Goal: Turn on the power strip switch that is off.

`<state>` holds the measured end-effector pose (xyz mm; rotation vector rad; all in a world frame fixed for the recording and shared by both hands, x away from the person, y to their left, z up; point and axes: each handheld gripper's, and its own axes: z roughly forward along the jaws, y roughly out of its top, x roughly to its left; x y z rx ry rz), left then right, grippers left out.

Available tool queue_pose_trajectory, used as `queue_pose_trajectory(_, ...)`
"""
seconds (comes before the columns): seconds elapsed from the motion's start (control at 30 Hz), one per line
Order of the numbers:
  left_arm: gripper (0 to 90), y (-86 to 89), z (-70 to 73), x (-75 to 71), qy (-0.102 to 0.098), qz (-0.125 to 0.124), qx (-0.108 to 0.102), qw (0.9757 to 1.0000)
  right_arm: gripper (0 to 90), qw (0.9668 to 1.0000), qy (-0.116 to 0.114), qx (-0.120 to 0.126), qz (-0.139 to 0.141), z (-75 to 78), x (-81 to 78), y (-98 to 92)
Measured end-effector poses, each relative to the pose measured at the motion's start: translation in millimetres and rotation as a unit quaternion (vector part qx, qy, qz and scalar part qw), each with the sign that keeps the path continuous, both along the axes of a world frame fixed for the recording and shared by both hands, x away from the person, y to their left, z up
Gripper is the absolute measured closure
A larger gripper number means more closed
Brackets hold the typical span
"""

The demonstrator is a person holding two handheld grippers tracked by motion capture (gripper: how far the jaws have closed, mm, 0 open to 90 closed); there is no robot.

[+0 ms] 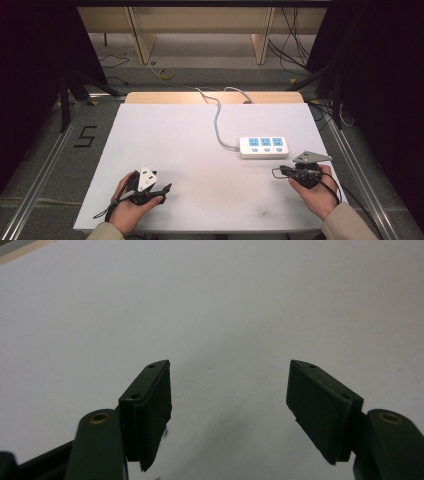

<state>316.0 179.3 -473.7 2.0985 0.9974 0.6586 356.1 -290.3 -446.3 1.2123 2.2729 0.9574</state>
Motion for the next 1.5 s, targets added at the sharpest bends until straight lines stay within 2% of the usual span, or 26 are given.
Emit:
queue_pose_trajectory(0.07,34.9,-0.2,-0.3,0.2,0.000,0.000,-0.005,1.0000,90.0,1.0000,0.003,0.002,-0.001,1.1,3.2,0.1)
queue_pose_trajectory(0.4,35.2,0.2,-0.7,0.6,0.000,0.001,-0.005,1.0000,90.0,0.9999,0.013,-0.009,-0.004,7.0,17.9,2.3)
queue_pose_trajectory(0.73,35.0,0.2,-0.9,0.6,0.001,0.001,-0.003,1.0000,90.0,0.9996,0.026,-0.005,-0.013,10.1,28.7,0.4)
queue_pose_trajectory(1.5,34.9,1.9,-0.6,0.7,0.003,0.000,-0.002,1.0000,90.0,0.9992,0.032,0.000,-0.025,23.0,55.1,2.2)
